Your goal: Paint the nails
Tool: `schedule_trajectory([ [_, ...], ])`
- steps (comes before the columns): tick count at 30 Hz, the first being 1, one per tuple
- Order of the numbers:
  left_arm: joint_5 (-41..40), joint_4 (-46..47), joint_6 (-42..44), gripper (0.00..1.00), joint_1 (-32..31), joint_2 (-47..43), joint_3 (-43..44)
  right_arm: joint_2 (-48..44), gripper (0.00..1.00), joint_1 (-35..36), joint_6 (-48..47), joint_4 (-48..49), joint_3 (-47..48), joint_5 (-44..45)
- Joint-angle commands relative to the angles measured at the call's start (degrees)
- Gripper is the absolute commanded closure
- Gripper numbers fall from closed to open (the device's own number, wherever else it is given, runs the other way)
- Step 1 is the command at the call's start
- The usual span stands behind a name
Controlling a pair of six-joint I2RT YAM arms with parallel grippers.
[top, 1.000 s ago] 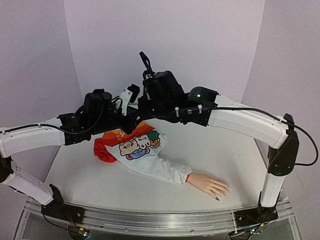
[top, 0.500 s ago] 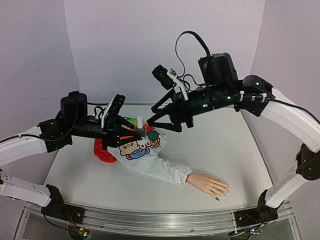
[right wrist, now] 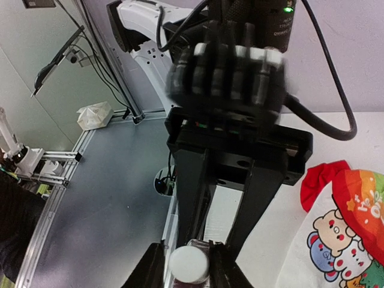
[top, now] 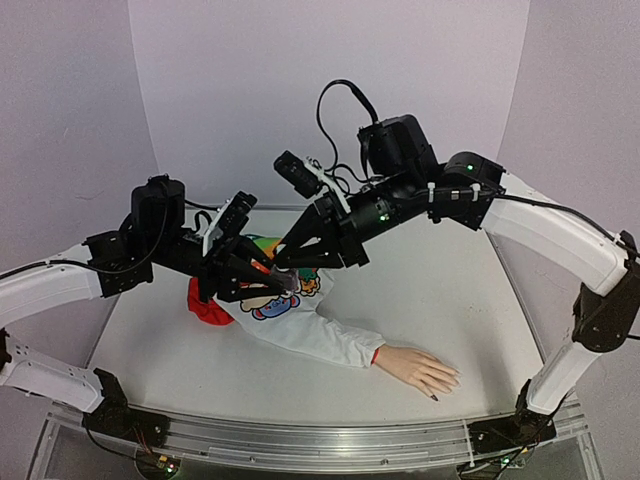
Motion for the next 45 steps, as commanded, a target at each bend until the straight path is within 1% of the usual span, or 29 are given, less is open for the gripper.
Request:
schedule_trajectory([
  [1, -0.74, 0.96, -0.32, 1.0, 0.18, -0.12, 3.2, 1.32, 0.95, 0.16, 1.57, 0.83, 3.07, -3.04],
  [3, -3.09, 0.48, -0.31, 1.0, 0.24, -0.44, 3.26, 1.33, 1.0, 0.1, 2.08, 0.9, 2.68, -2.23],
  [5, -7.85, 0.35, -1.08, 1.0, 0.24, -0.81, 3.44, 1.13, 1.0, 0.17, 2.69, 0.89, 1.8, -0.29],
  [7, -15.74, 0.34, -2.13, 1.0, 0.25, -1.07, 3.74, 0.2, 1.0, 0.22, 3.93, 1.58, -0.48, 4.96],
  [8, -20.13, 0.34, -3.47, 1.0, 0.25, -1.15, 3.78, -0.34, 1.0, 0.25, 5.38, 2.99, -2.06, 10.4],
  [10, -34.7, 0.34, -5.69, 1.0, 0.33, -1.26, 3.75, -1.65, 1.0, 1.25, 8.84, 6.84, -5.99, 23.21],
  [12, -53.85, -0.31, -7.86, 1.0, 0.31, -0.51, 4.12, -1.94, 1.0, 4.1, 11.46, 9.18, -8.12, 47.08],
  [13, -63.33, -2.4, -10.7, 1.0, 0.39, 0.9, 5.37, -1.41, 1.0, 6.05, 13.74, 9.64, -7.68, 57.96],
  [14, -71.17, -5.37, -13.47, 1.0, 0.47, 2.67, 7.22, -0.15, 1.0, 7.61, 15.88, 9.42, -6.5, 66.51],
  [15, -75.94, -8.48, -14.67, 1.0, 0.52, 4.57, 10.08, 1.29, 1.0, 8.73, 19.53, 8.48, -4.8, 75.86],
  [16, -78.76, -10.99, -14.96, 1.0, 0.57, 6.25, 12.11, 2.75, 1.0, 9.72, 22.45, 7.02, -2.82, 81.49],
  [18, -80.65, -11.78, -14.53, 1.0, 0.58, 8.67, 13.72, 6.44, 1.0, 11.17, 26.46, 3.89, 2.79, 88.66],
  [20, -79.71, -9.58, -13.72, 1.0, 0.57, 8.85, 12.76, 9.87, 1.0, 11.81, 28.82, 0.99, 7.02, 90.92],
  [22, -75.77, -7.07, -12.23, 1.0, 0.57, 7.97, 11.15, 11.0, 1.0, 11.84, 29.34, 0.29, 9.21, 87.76],
  [24, -71.37, -3.85, -10.19, 1.0, 0.53, 6.07, 8.55, 10.4, 1.0, 11.78, 27.58, 0.31, 9.86, 84.61],
  [25, -68.4, -2.42, -9.11, 1.0, 0.56, 4.85, 7.39, 9.88, 0.97, 11.74, 26.51, 0.31, 9.75, 83.29],
  [26, -65.14, -1.43, -8.23, 1.0, 0.58, 3.94, 5.76, 8.64, 0.89, 11.68, 24.79, 0.48, 9.42, 80.89],
  [28, -58.57, 0.84, -5.63, 1.0, 0.59, 1.42, 2.73, 6.37, 0.67, 11.07, 21.1, 0.84, 8.61, 74.03],
  [30, -49.39, 3.04, -3.61, 1.0, 0.59, -1.17, 0.28, 3.53, 0.46, 10.1, 18.26, 0.91, 6.73, 66.13],
  [32, -42.25, 4.18, -2.61, 1.0, 0.58, -3.09, -1.95, 0.05, 0.33, 8.8, 15.45, 1.12, 4.47, 54.87],
  [34, -34.24, 4.03, -0.84, 1.0, 0.57, -4.52, -2.71, -3.13, 0.25, 7.37, 12.86, 1.9, 1.36, 43.45],
  [36, -26.45, 2.93, 0.18, 1.0, 0.54, -5.13, -2.53, -4.94, 0.23, 5.55, 11.29, 2.48, -0.92, 34.25],
  [39, -16.91, 2.21, 0.22, 1.0, 0.58, -4.98, -1.5, -5.48, 0.24, 2.96, 9.17, 2.68, -2.13, 23.31],
  [42, -8.2, 0.49, -0.36, 1.0, 0.61, -3.28, 0.83, -5.1, 0.3, 0.69, 8.1, 2.74, -1.88, 10.87],
  [45, -3.32, -2.55, -1.07, 1.0, 0.58, -1.04, 3.48, -4.15, 0.35, 0.28, 7.28, 2.4, -0.63, 3.46],
])
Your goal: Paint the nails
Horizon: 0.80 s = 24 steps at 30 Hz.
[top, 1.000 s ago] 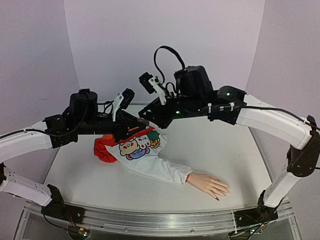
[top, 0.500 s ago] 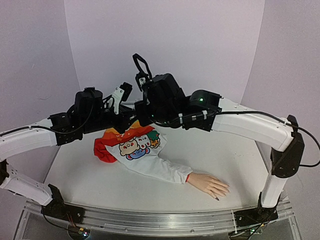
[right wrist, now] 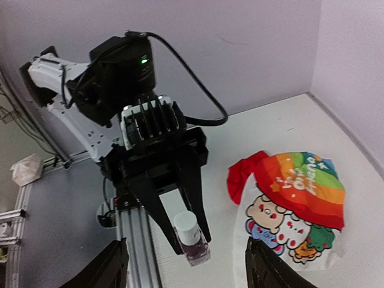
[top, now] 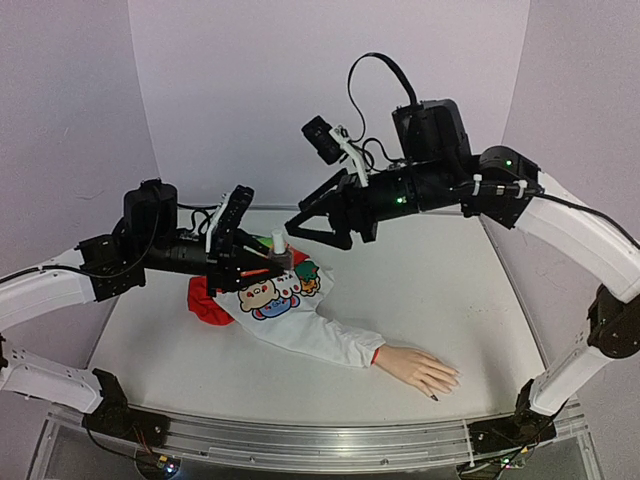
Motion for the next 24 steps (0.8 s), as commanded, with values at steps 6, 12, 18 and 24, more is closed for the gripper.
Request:
schedule_trajectory([
  [6, 16.57, -0.91, -0.74, 1.0, 0.0, 3.49, 6.79, 4.53, 0.41, -0.66, -2.77, -0.08, 1.67, -24.5],
  [12, 18.18, -1.87, -0.58, 1.0, 0.01, 4.76, 7.9, 7.04, 0.67, -0.62, -2.05, 0.07, 3.61, -24.93],
  [18, 18.15, -2.99, 0.04, 1.0, -0.01, 4.78, 8.24, 7.82, 0.71, -0.84, -1.91, 0.07, 4.03, -24.91],
  [24, 10.09, -3.79, -0.71, 1.0, 0.01, 3.89, 8.32, 7.04, 1.0, -0.87, -1.11, 0.06, 2.01, -22.46],
])
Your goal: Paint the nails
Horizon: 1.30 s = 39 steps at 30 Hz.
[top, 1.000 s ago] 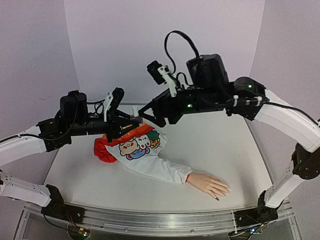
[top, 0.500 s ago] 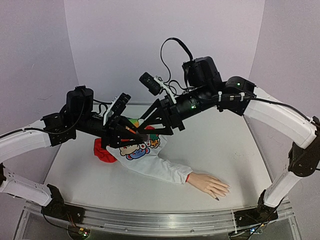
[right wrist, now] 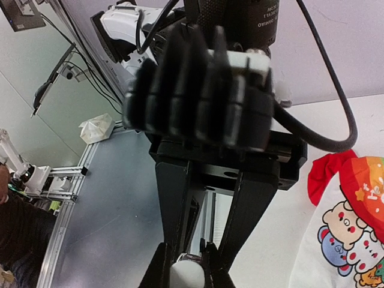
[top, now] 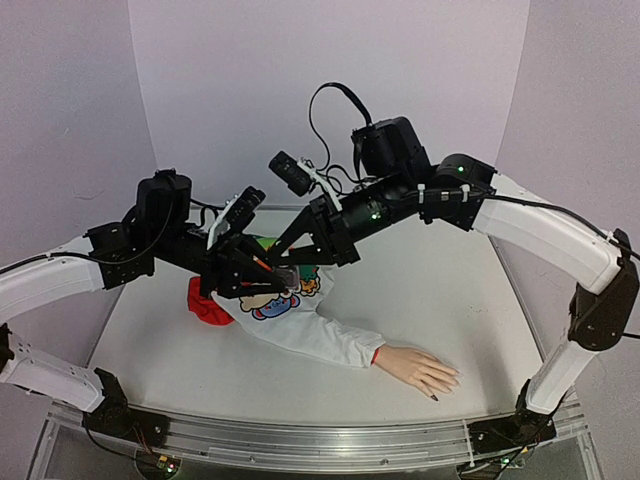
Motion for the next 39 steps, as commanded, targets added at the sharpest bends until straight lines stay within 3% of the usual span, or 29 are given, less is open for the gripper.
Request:
schedule_trajectory([
  [1, -11.04, 0.12, 0.89, 1.0, 0.25, -1.02, 3.05, -0.97, 1.0, 0.19, 2.32, 0.61, -0.32, 0.96],
  [4, -26.71, -0.7, -1.67, 1.0, 0.37, -1.16, 3.26, -2.11, 1.0, 0.17, 4.13, 1.08, -3.33, 15.04],
  [11, -76.54, -0.4, -7.67, 1.0, 0.69, 3.19, 3.97, -1.52, 1.0, 3.02, 21.76, 2.51, -6.93, 74.06],
  [13, -80.48, -0.36, -8.34, 1.0, 0.82, 6.41, 5.73, 0.19, 1.0, 5.23, 24.9, 2.35, -5.44, 82.49],
  [16, -79.4, 0.23, -8.74, 1.0, 0.79, 9.46, 8.15, 3.08, 1.0, 8.37, 24.69, 1.32, -1.32, 90.29],
  [20, -72.09, 2.42, -5.33, 1.0, 0.79, 8.66, 6.26, 1.82, 0.98, 7.7, 22.1, 1.16, -1.2, 83.55],
  [21, -69.78, 2.49, -4.07, 1.0, 0.78, 8.09, 5.46, 0.98, 0.92, 7.2, 20.53, 1.16, -1.57, 78.98],
  [24, -59.86, 2.57, -0.49, 1.0, 0.79, 5.33, 2.45, -2.52, 0.56, 4.54, 15.93, 1.19, -3.74, 63.72],
  [26, -52.35, 2.1, 2.3, 1.0, 0.81, 3.28, 0.48, -5.34, 0.42, 2.3, 13.43, 1.4, -6.17, 52.68],
  [28, -45.0, 1.41, 4.29, 1.0, 0.78, 1.37, -0.93, -7.72, 0.35, -0.36, 11.47, 1.53, -7.46, 39.39],
  [31, -33.8, -0.44, 6.72, 1.0, 0.81, -0.06, -1.56, -9.5, 0.28, -2.74, 6.62, 1.71, -9.17, 24.63],
  [35, -18.19, -2.42, 8.41, 1.0, 0.82, -0.56, -0.5, -8.82, 0.28, -4.12, -0.19, 1.28, -9.05, 8.35],
  [39, -9.73, -4.53, 7.86, 1.0, 0.81, 0.77, 2.28, -7.75, 0.29, -4.35, -4.68, 1.27, -8.18, -3.17],
])
